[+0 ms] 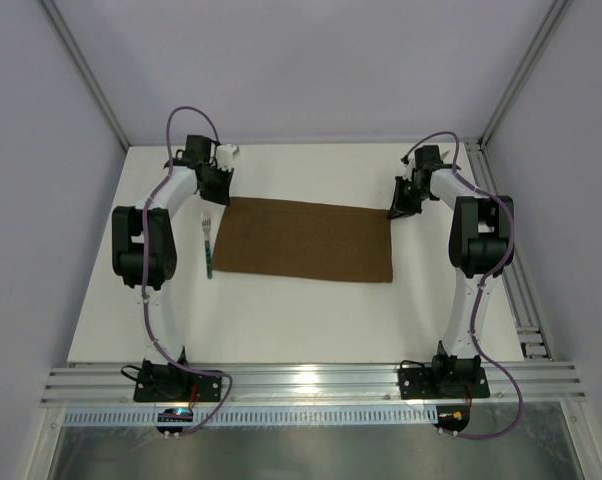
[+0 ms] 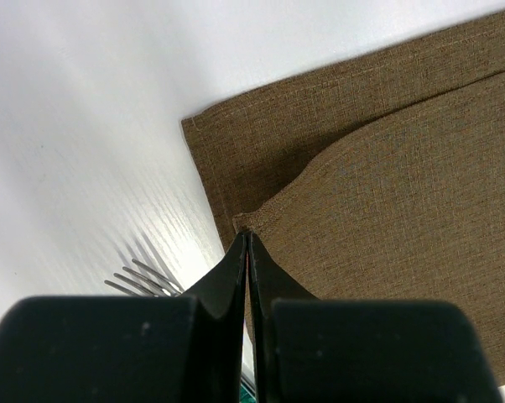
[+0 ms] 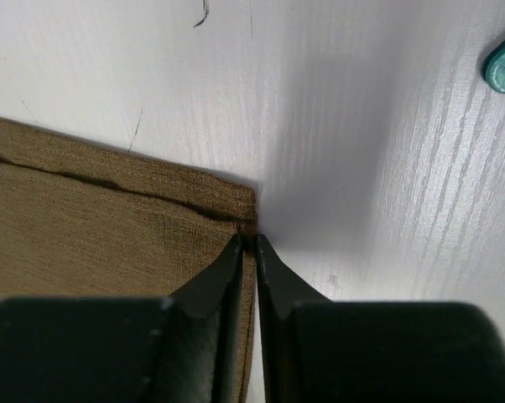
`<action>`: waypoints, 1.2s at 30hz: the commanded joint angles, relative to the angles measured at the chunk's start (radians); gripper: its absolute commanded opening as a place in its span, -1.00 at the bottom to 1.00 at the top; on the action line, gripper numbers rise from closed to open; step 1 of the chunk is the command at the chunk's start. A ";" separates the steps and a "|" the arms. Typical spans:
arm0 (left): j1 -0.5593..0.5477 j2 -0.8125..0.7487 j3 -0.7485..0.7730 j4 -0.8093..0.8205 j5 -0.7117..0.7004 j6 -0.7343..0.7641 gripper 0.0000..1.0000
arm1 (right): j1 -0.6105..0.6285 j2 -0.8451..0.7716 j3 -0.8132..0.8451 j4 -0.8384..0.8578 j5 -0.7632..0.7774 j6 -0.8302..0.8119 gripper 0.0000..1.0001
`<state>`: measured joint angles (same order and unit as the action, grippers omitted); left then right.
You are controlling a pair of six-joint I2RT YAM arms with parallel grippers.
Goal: Fold the napkin into a case and place the utensils inside
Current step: Pick up the rectangle-folded napkin from the center of the board.
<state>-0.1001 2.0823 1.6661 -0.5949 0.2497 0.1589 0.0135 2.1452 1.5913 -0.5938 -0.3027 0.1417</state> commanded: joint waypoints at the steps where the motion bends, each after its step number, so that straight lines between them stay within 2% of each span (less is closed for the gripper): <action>1: 0.007 -0.062 0.004 0.021 -0.001 -0.012 -1.00 | 0.002 -0.010 0.013 -0.015 -0.012 0.004 -0.77; 3: 0.007 -0.064 0.006 0.023 -0.001 -0.013 -1.00 | 0.002 -0.016 0.009 -0.003 -0.015 0.002 -0.92; 11: 0.007 -0.113 -0.006 0.024 -0.021 -0.013 -1.00 | 0.002 -0.151 -0.097 0.104 -0.018 0.016 -0.92; 19: 0.007 -0.152 -0.017 0.023 -0.009 -0.030 -1.00 | 0.000 -0.263 -0.131 0.104 -0.021 0.001 -0.93; 31: 0.007 -0.237 0.024 -0.005 -0.013 -0.029 -1.00 | 0.003 -0.314 -0.103 0.107 -0.033 0.004 -0.92; 36: 0.007 -0.194 0.058 0.009 -0.033 -0.019 -1.00 | 0.002 -0.271 -0.065 0.106 -0.032 0.029 -0.93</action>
<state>-0.1005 1.9026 1.6833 -0.6018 0.2291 0.1368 0.0139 1.8965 1.4677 -0.5125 -0.3283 0.1532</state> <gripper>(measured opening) 0.003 0.045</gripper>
